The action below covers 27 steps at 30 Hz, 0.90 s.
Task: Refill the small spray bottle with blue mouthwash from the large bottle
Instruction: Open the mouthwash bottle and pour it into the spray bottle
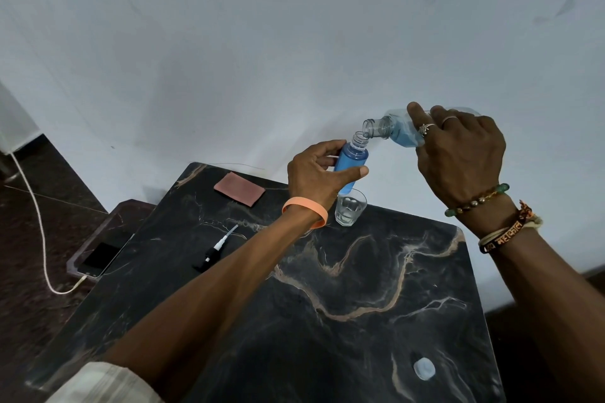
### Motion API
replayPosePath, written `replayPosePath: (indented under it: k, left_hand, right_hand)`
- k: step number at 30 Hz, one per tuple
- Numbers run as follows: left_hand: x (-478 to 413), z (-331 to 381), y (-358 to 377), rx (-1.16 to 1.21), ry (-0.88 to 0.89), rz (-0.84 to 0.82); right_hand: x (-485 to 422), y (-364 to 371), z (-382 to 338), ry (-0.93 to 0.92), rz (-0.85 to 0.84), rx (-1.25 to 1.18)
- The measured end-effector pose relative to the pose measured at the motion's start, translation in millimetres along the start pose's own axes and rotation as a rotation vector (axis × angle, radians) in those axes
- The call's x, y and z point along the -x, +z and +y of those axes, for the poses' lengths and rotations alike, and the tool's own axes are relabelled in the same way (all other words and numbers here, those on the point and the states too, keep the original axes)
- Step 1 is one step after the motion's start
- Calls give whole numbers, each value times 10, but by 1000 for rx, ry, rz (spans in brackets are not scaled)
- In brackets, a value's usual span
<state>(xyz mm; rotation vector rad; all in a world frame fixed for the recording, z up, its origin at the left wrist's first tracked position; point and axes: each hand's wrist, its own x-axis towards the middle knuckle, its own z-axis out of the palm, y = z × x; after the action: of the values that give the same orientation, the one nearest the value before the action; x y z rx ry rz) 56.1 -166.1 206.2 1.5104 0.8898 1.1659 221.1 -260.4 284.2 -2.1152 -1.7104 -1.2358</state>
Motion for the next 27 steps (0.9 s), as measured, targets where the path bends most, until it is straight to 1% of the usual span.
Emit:
replayPosePath:
  k: [22, 27]
  left_hand:
    - [-19, -44, 22, -18, -11, -9]
    - [-6, -102, 17, -20, -25, -5]
  right_hand:
    - [31, 44, 7, 3, -12, -12]
    - [125, 127, -43, 77, -53, -118]
